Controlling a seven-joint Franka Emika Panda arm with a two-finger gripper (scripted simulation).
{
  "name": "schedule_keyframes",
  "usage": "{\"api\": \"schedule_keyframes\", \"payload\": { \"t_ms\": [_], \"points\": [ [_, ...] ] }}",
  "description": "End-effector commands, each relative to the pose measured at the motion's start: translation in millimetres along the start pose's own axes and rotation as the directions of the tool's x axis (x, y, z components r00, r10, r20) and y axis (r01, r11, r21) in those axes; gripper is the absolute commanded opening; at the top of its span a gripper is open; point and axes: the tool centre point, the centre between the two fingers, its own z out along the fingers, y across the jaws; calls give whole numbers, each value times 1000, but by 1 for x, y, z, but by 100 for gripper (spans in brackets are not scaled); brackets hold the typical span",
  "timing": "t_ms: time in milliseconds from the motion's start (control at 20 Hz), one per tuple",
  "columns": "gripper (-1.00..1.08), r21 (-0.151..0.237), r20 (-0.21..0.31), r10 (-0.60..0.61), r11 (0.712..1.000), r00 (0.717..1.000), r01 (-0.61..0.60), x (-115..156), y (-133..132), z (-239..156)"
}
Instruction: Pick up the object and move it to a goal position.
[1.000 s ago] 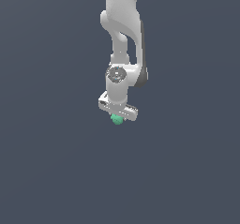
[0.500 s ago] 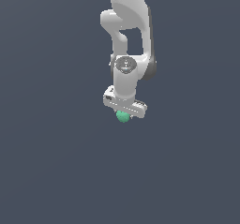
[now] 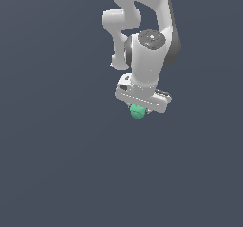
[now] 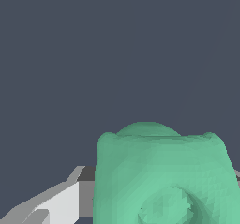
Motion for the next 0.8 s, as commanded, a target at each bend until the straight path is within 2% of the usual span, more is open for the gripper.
{"api": "schedule_keyframes", "payload": {
  "t_ms": [0,350,750],
  "points": [
    [-100,-1,0,0,1000,1000,0,1,-16,-24],
    [-100,-1,1,1,1000,1000,-1,4,-58,-87],
    [-100,0,1,1,1000,1000,-1,9,-96,-141]
  ]
}}
